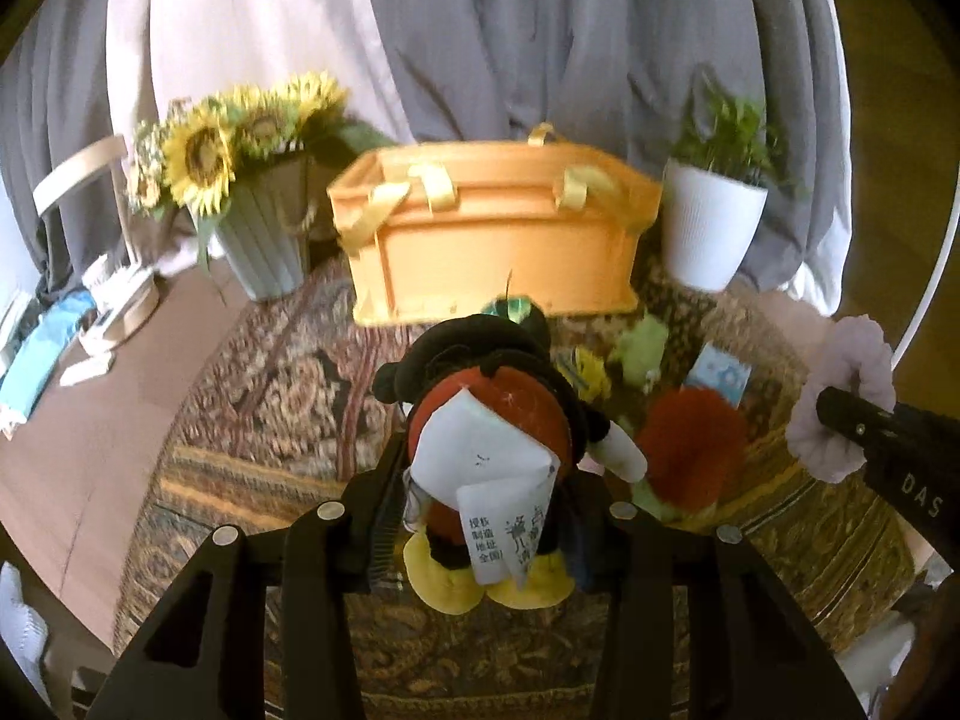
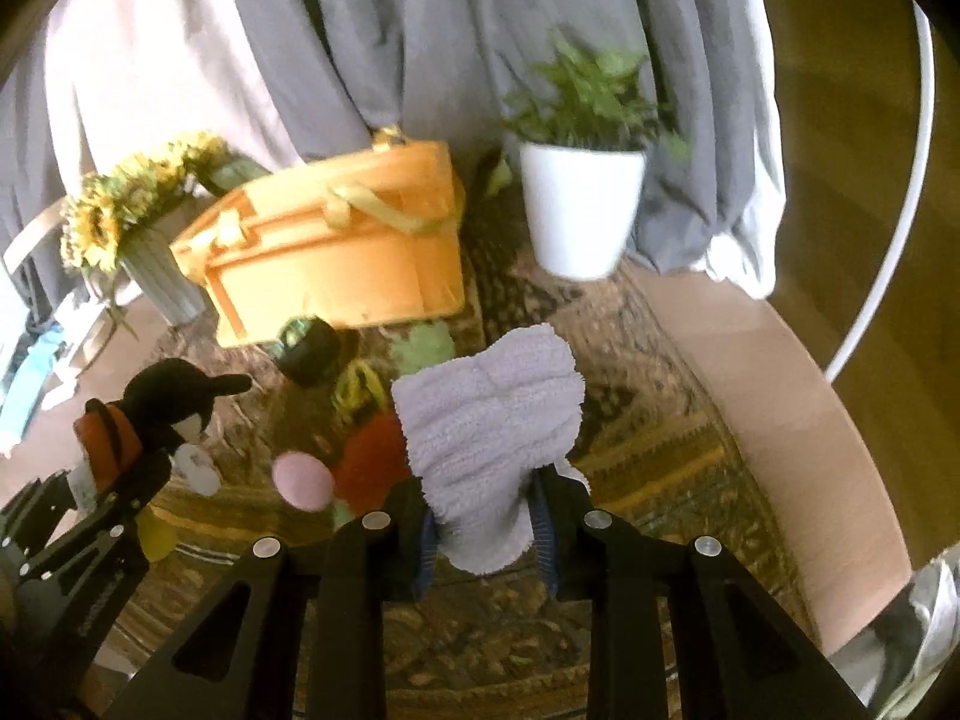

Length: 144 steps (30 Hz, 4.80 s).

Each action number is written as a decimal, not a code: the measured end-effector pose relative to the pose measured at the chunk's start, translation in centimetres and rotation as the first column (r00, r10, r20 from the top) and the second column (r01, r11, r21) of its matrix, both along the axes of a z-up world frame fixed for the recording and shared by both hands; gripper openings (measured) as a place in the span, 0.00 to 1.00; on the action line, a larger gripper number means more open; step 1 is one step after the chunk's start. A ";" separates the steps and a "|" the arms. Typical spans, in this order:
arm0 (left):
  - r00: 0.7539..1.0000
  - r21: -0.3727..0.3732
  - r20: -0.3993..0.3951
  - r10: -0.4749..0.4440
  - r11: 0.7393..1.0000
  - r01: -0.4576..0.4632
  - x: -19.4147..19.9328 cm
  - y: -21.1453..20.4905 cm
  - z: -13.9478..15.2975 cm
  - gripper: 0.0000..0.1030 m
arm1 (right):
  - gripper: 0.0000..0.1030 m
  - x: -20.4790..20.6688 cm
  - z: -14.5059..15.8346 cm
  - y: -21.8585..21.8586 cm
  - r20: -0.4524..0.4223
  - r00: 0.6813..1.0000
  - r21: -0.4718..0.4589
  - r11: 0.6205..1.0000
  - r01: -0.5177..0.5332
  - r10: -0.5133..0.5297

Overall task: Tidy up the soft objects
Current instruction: 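Carry both plushes to the orange crate and release them inside, then withdraw both tools from the crate toward the remaining toys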

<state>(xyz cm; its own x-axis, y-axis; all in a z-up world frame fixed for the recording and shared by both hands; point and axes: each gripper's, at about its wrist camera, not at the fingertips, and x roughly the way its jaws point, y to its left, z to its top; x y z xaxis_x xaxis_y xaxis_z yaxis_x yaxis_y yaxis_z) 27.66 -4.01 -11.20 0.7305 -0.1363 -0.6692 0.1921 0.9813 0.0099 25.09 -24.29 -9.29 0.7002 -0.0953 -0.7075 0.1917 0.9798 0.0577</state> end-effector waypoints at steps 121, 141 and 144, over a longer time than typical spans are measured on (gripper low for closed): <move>0.960 0.027 0.278 -0.019 1.000 0.011 18.4 0.0 11.9 1.00 | 0.73 20.3 10.1 3.3 0.267 0.955 -0.027 0.991 -0.128 0.131; 0.941 0.075 0.331 -0.061 0.996 0.038 9.5 -0.9 10.6 1.00 | 0.81 11.0 7.6 0.5 0.264 0.963 -0.022 0.998 0.053 -0.045; 0.941 0.075 0.332 -0.063 0.996 0.040 8.9 -0.8 10.2 1.00 | 0.81 10.5 6.8 0.7 0.242 0.967 -0.024 0.996 0.083 -0.074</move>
